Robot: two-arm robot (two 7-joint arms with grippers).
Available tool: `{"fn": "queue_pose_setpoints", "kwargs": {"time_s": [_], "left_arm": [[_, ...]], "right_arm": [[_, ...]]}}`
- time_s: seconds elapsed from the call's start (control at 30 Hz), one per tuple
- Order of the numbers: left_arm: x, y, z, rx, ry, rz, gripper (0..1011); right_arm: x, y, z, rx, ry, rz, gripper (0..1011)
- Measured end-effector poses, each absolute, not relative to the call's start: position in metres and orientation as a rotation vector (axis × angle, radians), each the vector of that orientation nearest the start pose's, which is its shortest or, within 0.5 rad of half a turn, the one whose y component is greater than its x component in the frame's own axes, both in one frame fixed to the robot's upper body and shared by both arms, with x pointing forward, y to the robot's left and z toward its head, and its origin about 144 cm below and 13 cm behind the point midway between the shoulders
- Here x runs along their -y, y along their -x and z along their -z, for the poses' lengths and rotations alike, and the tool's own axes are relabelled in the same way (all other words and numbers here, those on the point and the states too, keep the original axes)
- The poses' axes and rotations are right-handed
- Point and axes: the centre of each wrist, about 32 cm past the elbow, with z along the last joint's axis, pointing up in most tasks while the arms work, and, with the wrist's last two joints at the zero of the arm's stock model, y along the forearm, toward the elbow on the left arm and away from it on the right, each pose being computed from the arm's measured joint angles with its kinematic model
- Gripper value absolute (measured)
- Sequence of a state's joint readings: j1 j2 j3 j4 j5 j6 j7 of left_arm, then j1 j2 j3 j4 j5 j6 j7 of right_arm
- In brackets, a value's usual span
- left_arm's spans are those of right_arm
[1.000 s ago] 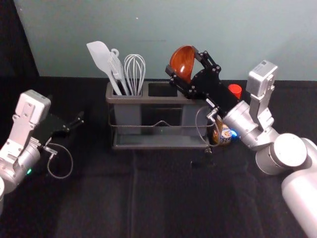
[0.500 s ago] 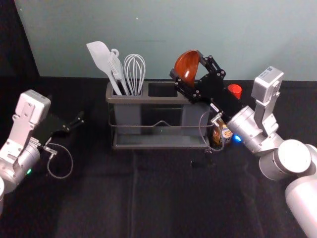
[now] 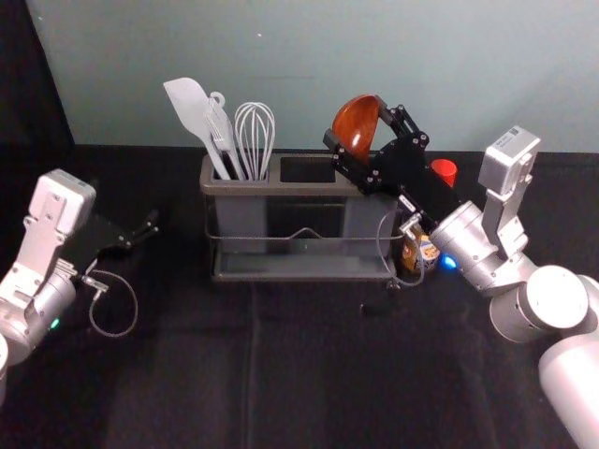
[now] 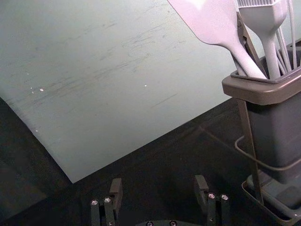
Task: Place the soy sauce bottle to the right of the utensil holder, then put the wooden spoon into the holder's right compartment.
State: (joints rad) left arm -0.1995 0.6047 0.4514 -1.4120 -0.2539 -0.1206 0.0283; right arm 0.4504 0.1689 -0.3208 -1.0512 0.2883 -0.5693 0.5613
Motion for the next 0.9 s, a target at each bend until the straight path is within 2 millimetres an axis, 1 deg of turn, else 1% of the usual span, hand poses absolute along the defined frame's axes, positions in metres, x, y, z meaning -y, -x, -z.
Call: {"fn": "queue_pose_setpoints", "kwargs": {"time_s": [0.03,0.07,0.1,0.17,0.2,0.23,0.6,0.73,0.9], "left_arm": [[-0.310,-0.489,-1.140,0.285,-0.304,-1.248,1005],[-0.310,-0.489,-1.140,0.285,-0.304,-1.248,1005],[-0.310,-0.489,-1.140,0.285,-0.304,-1.248,1005],[-0.310,-0.489,-1.140,0.285,-0.304,-1.248,1005],[-0.310,-0.489,-1.140,0.285,-0.304,-1.248,1005],[-0.310,-0.489,-1.140,0.285,-0.304,-1.248,1005],[-0.310,-0.489,-1.140,0.285,-0.304,-1.248,1005],[-0.310,-0.489,-1.140,0.285,-0.304,-1.248,1005],[-0.310,-0.489,-1.140,0.285,-0.304,-1.248,1005]], "right_arm": [[0.216,-0.573,-1.145,0.378,-0.261,0.808,854],[0.216,-0.573,-1.145,0.378,-0.262,0.808,898],[0.216,-0.573,-1.146,0.378,-0.263,0.809,898],[0.216,-0.573,-1.146,0.377,-0.264,0.810,942],[0.215,-0.572,-1.146,0.376,-0.267,0.812,985],[0.215,-0.572,-1.147,0.375,-0.268,0.815,1000],[0.213,-0.567,-1.152,0.375,-0.318,0.837,1002],[0.215,-0.562,-1.155,0.390,-0.384,0.855,1002],[0.219,-0.558,-1.154,0.428,-0.478,0.878,1002]]}}
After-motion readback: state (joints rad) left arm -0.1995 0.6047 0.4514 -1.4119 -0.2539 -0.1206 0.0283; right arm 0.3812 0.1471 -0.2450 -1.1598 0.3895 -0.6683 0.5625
